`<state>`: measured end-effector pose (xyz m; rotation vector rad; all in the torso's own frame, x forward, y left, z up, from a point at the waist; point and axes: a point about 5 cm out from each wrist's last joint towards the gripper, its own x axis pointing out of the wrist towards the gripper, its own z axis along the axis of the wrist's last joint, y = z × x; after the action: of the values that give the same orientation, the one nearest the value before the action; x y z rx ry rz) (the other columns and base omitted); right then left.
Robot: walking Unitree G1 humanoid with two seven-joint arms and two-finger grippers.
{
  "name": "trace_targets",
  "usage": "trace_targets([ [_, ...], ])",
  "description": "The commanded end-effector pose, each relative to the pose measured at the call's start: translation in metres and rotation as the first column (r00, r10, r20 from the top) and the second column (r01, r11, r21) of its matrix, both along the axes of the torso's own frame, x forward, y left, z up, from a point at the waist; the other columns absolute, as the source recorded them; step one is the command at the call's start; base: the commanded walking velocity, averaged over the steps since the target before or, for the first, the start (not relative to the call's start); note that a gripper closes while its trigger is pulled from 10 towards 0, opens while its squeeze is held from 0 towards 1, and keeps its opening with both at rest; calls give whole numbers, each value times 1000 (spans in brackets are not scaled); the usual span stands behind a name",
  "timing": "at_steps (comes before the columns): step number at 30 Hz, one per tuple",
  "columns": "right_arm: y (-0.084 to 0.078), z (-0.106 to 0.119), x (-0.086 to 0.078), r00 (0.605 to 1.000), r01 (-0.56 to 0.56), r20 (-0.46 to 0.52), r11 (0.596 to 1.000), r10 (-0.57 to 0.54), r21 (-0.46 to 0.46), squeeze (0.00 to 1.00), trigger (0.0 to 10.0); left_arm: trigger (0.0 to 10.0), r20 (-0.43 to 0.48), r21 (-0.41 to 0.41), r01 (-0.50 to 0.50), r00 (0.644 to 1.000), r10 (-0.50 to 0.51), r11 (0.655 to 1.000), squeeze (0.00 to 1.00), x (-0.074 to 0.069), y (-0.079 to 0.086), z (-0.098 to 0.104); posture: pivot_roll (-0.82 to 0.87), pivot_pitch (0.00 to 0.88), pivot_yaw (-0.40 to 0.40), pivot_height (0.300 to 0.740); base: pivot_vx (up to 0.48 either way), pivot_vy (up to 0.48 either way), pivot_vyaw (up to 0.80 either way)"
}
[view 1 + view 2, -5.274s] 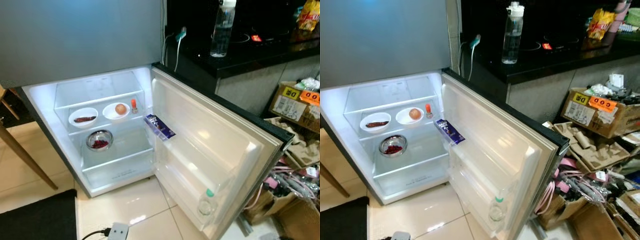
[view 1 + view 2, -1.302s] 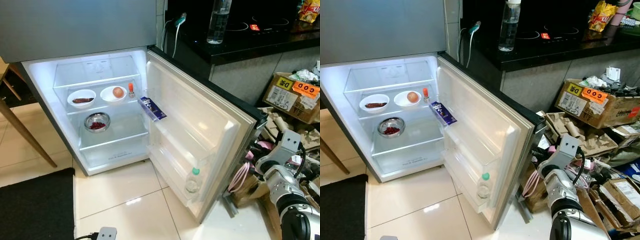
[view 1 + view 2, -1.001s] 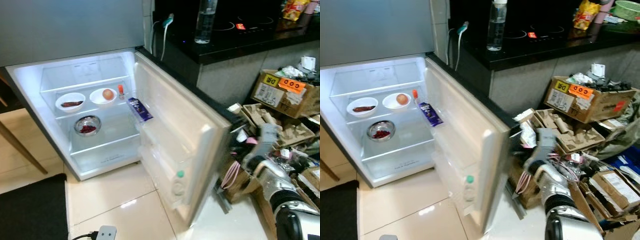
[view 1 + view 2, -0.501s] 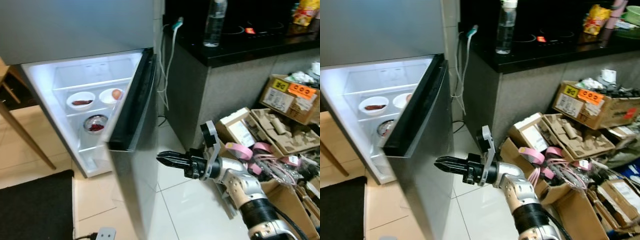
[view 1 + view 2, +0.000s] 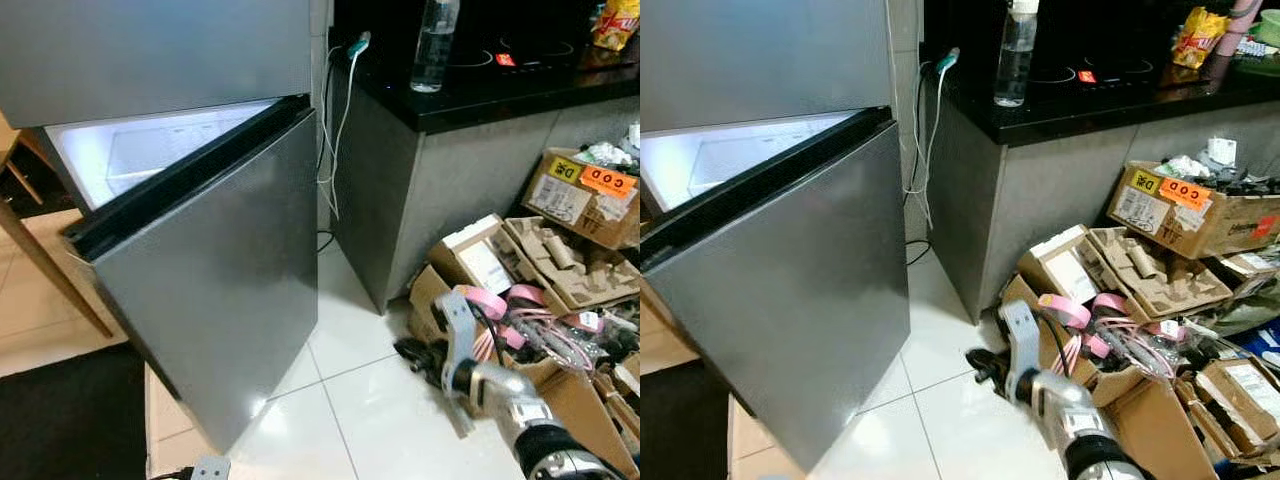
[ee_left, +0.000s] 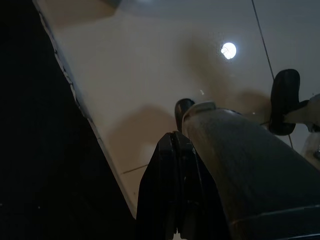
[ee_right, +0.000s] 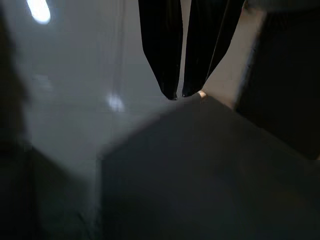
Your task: Restocking fridge
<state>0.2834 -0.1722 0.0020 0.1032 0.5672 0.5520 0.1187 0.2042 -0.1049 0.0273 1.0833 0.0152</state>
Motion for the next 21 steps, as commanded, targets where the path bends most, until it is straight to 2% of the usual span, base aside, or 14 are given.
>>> trace_targets([
  [1,-28,-36,-35,978,110,-148,969,-145,-223,0,10000,10000,-20,3,1,1000,-1,1000,0,-4,0,-2,-91,0,-11,735,0,0,769],
  [2,-28,-36,-35,978,110,-148,969,-145,-223,0,10000,10000,-20,3,1,1000,-1,1000,0,-4,0,-2,-91,0,-11,735,0,0,769],
  [4,-46,-56,-63,944,158,-222,927,-242,-340,0,10000,10000,-17,3,-1,1000,1,1000,0,-4,0,-1,-91,0,-11,735,0,0,769],
  [5,-46,-56,-63,944,158,-222,927,-242,-340,0,10000,10000,-17,3,-1,1000,1,1000,0,-4,0,-1,-91,0,-11,735,0,0,769],
  [6,-50,-61,-72,931,174,-240,915,-274,-365,0,10000,10000,-15,3,-3,1000,3,1000,0,-3,0,-1,-91,0,-11,735,0,0,769],
  [9,-63,-78,-107,872,213,-321,877,-370,-431,0,10000,10000,0,11,-14,1000,14,1000,0,1,3,1,-86,0,-5,735,0,0,769],
  [10,-63,-78,-107,872,213,-321,877,-370,-431,0,10000,10000,0,11,-14,1000,14,1000,0,1,3,1,-86,0,-5,735,0,0,769],
  [12,-70,-88,-131,826,223,-375,855,-421,-469,0,10000,10000,9,21,-20,1000,20,1000,0,4,5,2,-87,0,1,735,0,0,769],
  [13,-70,-88,-131,826,223,-375,855,-421,-469,0,10000,10000,9,21,-20,1000,20,1000,0,4,5,2,-87,0,1,735,0,0,769],
  [16,-73,-94,-149,796,216,-408,840,-447,-497,0,10000,10000,17,22,-33,999,32,999,0,6,7,3,-89,0,6,735,0,0,769],
  [21,-71,-95,-151,798,202,-407,834,-444,-513,0,10000,10000,23,16,-48,999,48,999,0,7,8,3,-91,0,8,735,0,0,769],
])
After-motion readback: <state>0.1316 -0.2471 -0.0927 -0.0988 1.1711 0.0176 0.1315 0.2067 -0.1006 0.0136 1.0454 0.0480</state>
